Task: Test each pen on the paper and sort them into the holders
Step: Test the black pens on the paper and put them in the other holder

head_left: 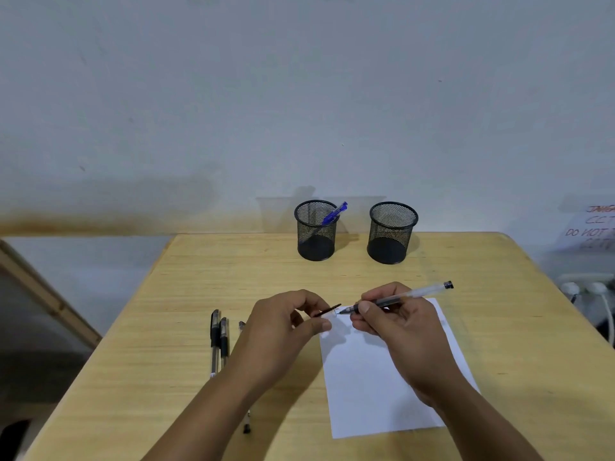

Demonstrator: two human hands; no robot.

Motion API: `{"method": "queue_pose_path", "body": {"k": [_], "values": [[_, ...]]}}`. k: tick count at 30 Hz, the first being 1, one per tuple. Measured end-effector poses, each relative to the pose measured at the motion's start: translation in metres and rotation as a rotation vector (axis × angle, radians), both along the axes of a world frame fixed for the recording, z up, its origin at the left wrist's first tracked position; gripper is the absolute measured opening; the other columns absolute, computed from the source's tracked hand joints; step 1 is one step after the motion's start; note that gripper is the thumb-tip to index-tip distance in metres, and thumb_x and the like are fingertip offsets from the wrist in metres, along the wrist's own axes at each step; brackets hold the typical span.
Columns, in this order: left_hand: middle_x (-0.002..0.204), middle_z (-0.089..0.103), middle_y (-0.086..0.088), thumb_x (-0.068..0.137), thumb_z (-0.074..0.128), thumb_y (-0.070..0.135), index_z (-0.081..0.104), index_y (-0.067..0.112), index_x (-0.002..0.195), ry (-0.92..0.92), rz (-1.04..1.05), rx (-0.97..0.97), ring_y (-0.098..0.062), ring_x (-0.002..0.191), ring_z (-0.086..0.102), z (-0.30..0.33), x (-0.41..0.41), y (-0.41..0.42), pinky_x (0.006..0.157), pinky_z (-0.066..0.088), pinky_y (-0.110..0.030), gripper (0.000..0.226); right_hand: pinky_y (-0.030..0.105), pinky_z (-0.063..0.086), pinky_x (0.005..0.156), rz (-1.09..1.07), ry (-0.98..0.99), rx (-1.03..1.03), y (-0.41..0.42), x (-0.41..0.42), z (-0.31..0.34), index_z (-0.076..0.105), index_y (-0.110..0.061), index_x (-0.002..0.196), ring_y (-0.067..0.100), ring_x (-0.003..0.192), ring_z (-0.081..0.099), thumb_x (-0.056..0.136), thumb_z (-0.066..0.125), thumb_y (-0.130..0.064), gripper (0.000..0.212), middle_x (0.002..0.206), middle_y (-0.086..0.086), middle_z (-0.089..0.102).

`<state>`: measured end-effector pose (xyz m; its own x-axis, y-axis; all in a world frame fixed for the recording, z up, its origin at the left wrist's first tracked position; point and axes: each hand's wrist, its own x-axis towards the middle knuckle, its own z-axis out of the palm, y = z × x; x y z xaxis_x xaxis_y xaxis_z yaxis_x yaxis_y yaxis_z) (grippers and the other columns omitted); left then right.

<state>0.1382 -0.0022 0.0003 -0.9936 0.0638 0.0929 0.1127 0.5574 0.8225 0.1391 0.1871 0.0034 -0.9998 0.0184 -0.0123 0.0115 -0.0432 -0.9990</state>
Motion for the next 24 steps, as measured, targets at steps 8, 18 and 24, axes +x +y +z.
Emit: {"method": "queue_pose_path", "body": {"k": [8, 18, 24], "values": [[0.085, 0.066, 0.023, 0.08, 0.077, 0.027, 0.069, 0.042, 0.087, 0.011, -0.008, 0.003, -0.001, 0.07, 0.059, -0.004, 0.0, 0.003, 0.064, 0.047, -0.018, 0.019, 0.028, 0.061, 0.074, 0.029, -0.01, 0.057, -0.004, 0.005, -0.005, 0.068, -0.008, 0.09, 0.022, 0.078, 0.075, 0.085, 0.072, -0.002, 0.009, 0.08, 0.007, 0.077], [0.079, 0.07, 0.017, 0.085, 0.072, 0.021, 0.074, 0.034, 0.081, 0.012, 0.001, 0.081, -0.005, 0.075, 0.061, -0.011, 0.005, 0.006, 0.07, 0.047, -0.021, 0.014, 0.025, 0.059, 0.068, 0.016, -0.033, 0.018, -0.011, 0.006, -0.015, 0.073, -0.009, 0.087, 0.02, 0.072, 0.074, 0.085, 0.074, -0.005, 0.006, 0.077, 0.008, 0.077], [0.077, 0.071, 0.017, 0.084, 0.073, 0.022, 0.074, 0.035, 0.077, 0.013, 0.03, 0.113, -0.008, 0.077, 0.062, -0.013, 0.003, 0.006, 0.07, 0.046, -0.02, 0.015, 0.024, 0.057, 0.07, -0.004, -0.066, -0.055, -0.018, 0.003, -0.023, 0.072, -0.008, 0.091, 0.023, 0.075, 0.073, 0.087, 0.072, -0.008, 0.004, 0.08, 0.012, 0.077]]}}
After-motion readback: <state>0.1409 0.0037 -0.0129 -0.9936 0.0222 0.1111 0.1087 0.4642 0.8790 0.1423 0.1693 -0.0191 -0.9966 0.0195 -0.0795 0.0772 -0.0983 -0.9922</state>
